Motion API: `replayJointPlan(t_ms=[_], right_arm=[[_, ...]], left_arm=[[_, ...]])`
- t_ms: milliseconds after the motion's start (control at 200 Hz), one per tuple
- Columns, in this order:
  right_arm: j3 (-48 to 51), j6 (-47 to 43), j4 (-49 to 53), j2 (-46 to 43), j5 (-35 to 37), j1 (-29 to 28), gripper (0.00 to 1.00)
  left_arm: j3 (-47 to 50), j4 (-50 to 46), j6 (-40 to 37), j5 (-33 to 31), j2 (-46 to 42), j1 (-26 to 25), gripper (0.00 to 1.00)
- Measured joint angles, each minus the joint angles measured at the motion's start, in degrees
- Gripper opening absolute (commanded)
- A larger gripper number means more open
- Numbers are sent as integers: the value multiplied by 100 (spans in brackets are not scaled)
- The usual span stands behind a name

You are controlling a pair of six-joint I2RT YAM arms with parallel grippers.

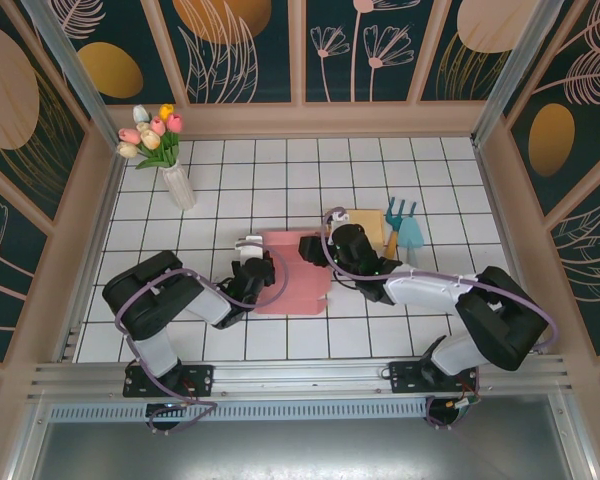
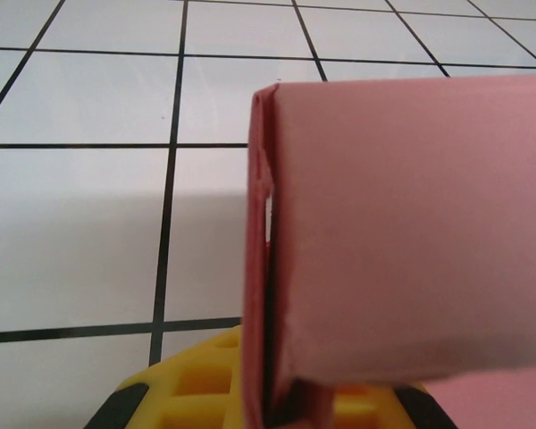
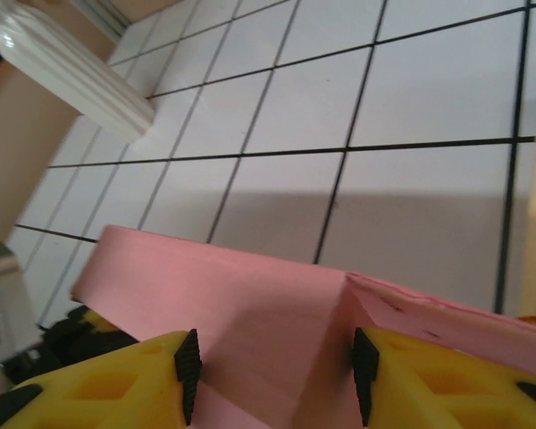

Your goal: Fold the paper box

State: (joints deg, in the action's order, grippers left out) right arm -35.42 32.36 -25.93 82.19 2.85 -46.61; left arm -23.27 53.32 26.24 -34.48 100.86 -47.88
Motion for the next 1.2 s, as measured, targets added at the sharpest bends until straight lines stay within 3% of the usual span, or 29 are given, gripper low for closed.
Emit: replayJointPlan(t_ms=[380, 646, 1201], right_arm=[[955, 57, -579, -651, 118, 9, 51], [1456, -254, -581, -826, 210, 411, 52], [1156, -494, -994, 387, -225, 730, 50]], left_arm=[[44, -129, 164, -192, -76, -94, 0], [76, -243, 236, -179, -162, -101, 0], [76, -280, 236, -98, -188, -153, 0]])
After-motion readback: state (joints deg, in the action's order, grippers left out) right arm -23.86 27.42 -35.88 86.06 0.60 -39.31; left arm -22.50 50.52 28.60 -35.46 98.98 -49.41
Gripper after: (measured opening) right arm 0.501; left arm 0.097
